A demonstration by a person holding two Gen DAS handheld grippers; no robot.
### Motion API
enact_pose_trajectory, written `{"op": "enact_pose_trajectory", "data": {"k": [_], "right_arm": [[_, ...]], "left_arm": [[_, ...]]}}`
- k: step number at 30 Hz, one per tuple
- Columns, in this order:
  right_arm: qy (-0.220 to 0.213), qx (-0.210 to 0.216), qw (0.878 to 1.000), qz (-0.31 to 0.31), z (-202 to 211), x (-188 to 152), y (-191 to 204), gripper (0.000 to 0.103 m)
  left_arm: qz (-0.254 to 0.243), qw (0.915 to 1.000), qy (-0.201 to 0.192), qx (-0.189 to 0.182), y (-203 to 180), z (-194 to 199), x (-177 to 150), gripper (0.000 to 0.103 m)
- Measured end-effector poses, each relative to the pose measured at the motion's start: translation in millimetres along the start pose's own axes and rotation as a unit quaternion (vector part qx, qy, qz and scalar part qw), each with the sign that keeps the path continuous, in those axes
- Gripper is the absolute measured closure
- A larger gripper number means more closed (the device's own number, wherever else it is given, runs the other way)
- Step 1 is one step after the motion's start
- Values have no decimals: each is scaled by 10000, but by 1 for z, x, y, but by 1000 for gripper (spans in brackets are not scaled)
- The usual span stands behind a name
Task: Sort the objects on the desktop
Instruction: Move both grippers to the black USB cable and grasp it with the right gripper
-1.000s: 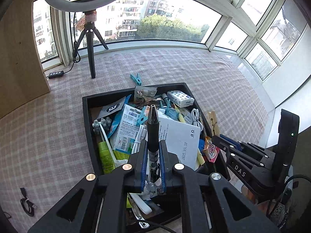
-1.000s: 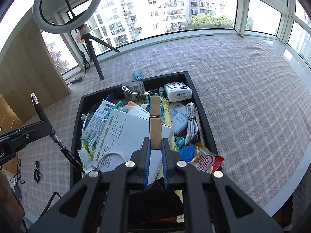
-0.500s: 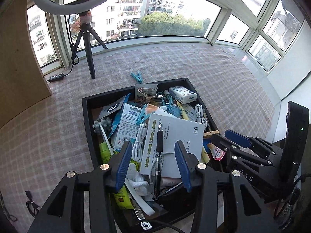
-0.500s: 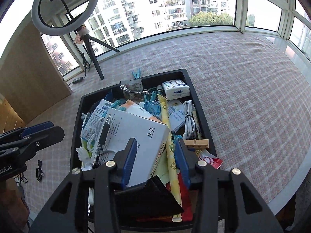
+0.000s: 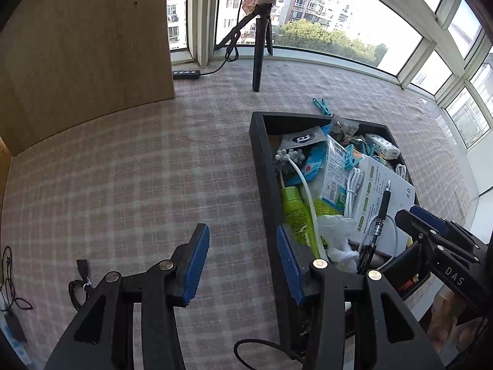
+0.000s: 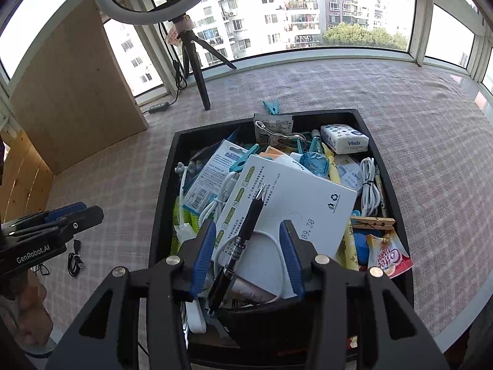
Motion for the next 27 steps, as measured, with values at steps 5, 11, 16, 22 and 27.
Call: {"op": "enact_pose_trajectory", "data": {"k": [5, 11, 16, 22, 27], "right_arm": [[221, 312, 9982, 468, -22, -12, 67, 61], [569, 699, 9888, 1188, -52, -38, 157, 61], [856, 914, 9758, 1791, -75, -62, 225, 61], [1189, 1081, 9548, 2503, -103, -95, 293, 61], [1420, 1101, 9410, 2867, -124, -117, 327, 63]], "left_arm": [[619, 9973, 96, 383, 89, -3, -31, 60], [1182, 9897, 275, 764, 185, -5, -76, 60], [1540, 9830, 470, 879, 239, -13, -108, 66], [1629, 9803, 727, 852, 265, -32, -132, 76], [1548, 9822, 718, 791, 267, -39, -136, 78]]}}
Point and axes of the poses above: each gripper's, at about its wrist camera, not at the fingertips, and z roughly against the way its jaws point, y to its left, x to its top, the point moved 8 cm from there along -z, roughly the way its jaws point, and after that the axes turned 4 degrees about y, right-handed, at the moved point
